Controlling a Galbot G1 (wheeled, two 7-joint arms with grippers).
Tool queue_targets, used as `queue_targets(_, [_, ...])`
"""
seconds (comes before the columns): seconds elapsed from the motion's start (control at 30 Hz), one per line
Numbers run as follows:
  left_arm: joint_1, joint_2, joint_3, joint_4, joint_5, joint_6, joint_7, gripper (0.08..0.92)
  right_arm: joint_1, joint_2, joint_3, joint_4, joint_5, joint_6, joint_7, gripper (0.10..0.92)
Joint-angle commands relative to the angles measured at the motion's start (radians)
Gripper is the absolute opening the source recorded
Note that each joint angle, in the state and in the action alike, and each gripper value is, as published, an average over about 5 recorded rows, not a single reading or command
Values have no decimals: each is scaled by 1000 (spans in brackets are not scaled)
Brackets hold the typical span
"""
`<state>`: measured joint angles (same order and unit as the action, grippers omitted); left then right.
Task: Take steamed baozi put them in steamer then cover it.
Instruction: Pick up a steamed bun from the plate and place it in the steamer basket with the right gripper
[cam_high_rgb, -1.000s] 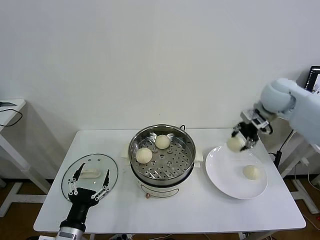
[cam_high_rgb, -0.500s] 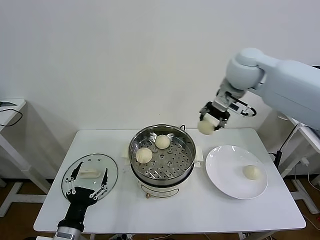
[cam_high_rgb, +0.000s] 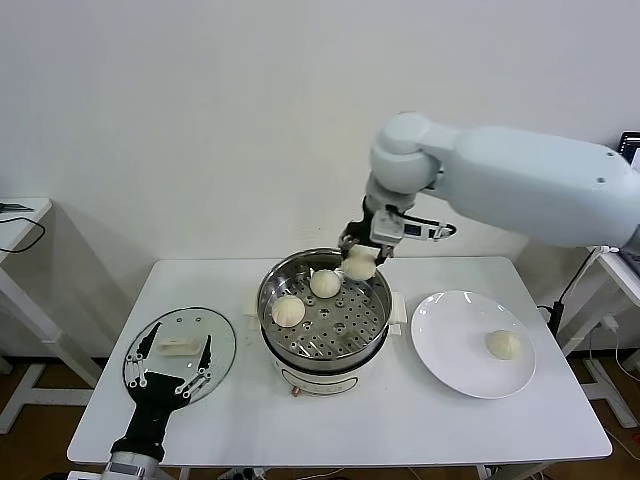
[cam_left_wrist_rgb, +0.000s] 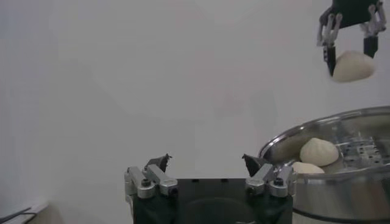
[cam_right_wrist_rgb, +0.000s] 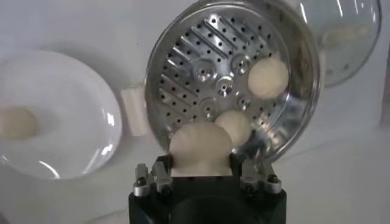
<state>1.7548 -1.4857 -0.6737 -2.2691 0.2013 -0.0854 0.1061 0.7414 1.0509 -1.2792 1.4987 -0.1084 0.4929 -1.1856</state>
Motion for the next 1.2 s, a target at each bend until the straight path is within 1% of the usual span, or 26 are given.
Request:
queue_targets(0.03, [-4,1,-4,9,-3,-1,2,823,-40,77,-26,1,-37,85,41,628])
queue_targets(0.47, [-30,5,-11,36,-16,2,5,823,-108,106,-38,22,-11,75,35,628])
queue_targets(1.2, [-37,5,-20,48,-26,3,7,823,-212,187,-40,-63,-26,58,9,628])
